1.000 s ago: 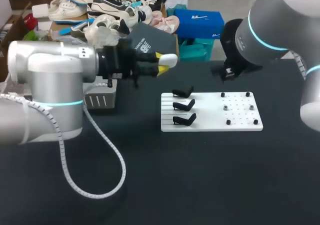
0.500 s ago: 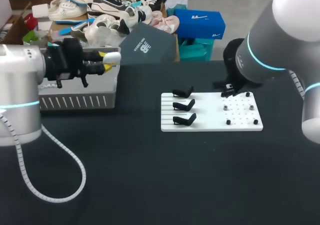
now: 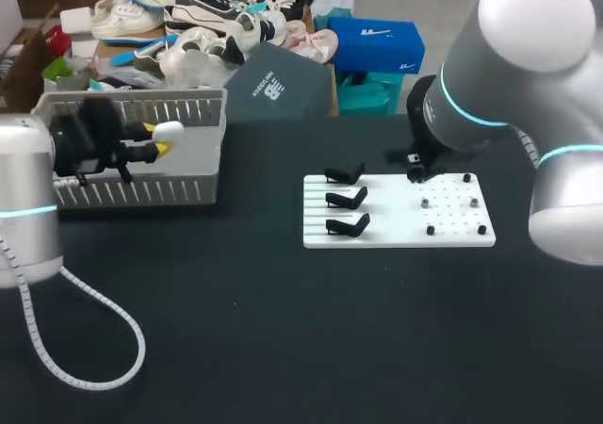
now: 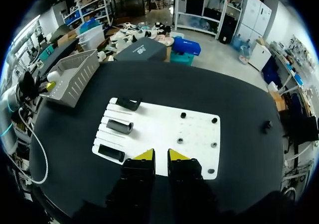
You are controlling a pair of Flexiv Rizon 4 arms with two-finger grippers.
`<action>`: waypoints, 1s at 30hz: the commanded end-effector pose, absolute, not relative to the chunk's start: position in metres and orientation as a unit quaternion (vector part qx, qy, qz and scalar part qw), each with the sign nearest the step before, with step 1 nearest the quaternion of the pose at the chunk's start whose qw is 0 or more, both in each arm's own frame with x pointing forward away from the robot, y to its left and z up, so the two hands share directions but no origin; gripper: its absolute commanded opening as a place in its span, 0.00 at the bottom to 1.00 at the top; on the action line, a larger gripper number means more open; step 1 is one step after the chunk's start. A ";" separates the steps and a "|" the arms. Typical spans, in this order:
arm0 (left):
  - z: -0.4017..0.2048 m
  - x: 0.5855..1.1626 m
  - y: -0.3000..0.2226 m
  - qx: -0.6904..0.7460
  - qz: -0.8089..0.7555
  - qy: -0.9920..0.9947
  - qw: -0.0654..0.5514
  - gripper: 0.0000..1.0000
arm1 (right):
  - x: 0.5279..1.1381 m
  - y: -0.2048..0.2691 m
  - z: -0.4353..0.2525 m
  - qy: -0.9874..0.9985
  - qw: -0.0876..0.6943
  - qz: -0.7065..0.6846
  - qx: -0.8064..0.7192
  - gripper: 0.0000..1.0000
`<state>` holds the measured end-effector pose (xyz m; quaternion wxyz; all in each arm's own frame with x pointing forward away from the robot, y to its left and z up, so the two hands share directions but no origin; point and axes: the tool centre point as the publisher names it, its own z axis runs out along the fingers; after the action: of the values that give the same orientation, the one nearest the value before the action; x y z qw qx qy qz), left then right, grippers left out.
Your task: Pick up each earbud case from the left stands, insert the matching earbuds, close the lid, and place the case in the box.
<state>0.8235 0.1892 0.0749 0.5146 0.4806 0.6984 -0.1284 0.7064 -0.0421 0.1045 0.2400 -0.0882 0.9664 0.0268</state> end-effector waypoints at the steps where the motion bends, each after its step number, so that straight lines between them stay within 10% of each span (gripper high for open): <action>1: 0.067 0.848 0.187 0.501 -0.150 0.705 0.479 0.00 | 0.716 -0.036 0.098 0.967 0.238 0.027 -0.088 0.15; 9: 0.066 0.855 0.194 0.505 -0.157 0.714 0.459 0.04 | 0.721 -0.037 0.100 0.957 0.272 0.041 -0.093 0.28; 10: 0.065 0.856 0.196 0.505 -0.159 0.714 0.459 0.26 | 0.721 -0.039 0.101 0.955 0.279 0.044 -0.094 0.32; 12: 0.065 0.856 0.198 0.504 -0.161 0.716 0.455 1.00 | 0.719 -0.040 0.103 0.951 0.292 0.048 -0.094 0.38; 30: 0.107 0.830 0.181 0.510 -0.181 0.686 0.487 1.00 | 0.679 -0.077 0.119 0.909 0.400 0.079 -0.084 0.52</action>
<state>0.8422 0.1799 0.0988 0.4825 0.5107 0.6874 -0.1841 0.6941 -0.0662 0.1156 0.3102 -0.0925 0.9437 0.0684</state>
